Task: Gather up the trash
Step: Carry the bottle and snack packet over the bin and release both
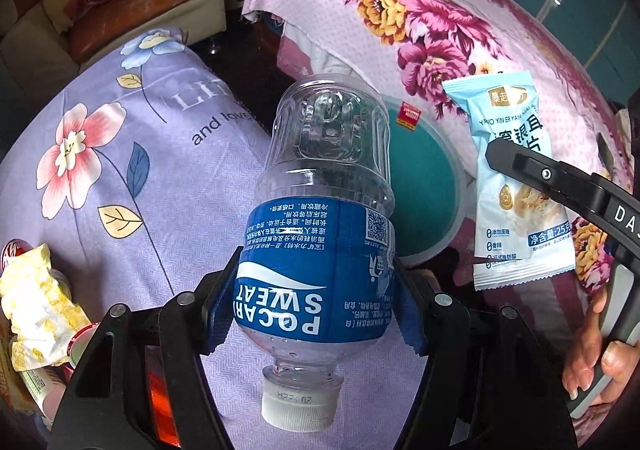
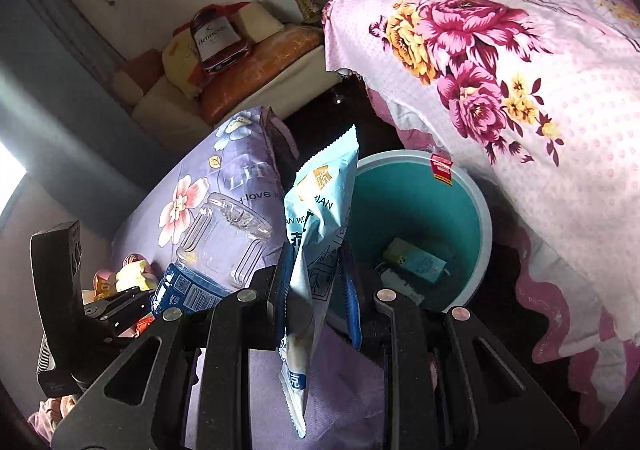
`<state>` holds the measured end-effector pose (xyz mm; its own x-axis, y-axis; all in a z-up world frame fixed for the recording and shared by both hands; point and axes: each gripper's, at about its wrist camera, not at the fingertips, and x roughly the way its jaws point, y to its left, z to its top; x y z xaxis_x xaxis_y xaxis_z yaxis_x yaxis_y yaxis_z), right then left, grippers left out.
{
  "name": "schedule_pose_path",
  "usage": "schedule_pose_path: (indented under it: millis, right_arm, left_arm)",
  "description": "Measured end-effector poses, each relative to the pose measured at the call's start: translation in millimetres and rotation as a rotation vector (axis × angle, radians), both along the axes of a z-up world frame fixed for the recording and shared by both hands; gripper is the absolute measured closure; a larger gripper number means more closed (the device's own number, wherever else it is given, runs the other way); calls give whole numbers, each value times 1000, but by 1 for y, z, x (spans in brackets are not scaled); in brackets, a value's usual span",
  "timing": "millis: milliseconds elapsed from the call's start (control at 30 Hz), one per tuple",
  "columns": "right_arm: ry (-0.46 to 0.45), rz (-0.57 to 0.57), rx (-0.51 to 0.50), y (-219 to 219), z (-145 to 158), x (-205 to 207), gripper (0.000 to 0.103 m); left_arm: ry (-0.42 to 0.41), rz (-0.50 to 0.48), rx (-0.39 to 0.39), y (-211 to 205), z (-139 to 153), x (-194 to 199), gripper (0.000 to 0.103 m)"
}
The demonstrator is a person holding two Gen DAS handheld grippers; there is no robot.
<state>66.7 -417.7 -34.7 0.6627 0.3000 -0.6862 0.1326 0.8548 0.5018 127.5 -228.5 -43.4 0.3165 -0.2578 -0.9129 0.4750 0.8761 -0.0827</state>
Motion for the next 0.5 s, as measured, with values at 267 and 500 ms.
schedule_pose_path:
  millis: [267,500]
  right_arm:
    - [42,-52,23,-30,-23,1,81]
    - [66,-70,22,-41,-35,8,81]
  left_arm:
    - [17,-58,50,-37,-18,14,36]
    - [37,-86,64,-56,-28,25,36]
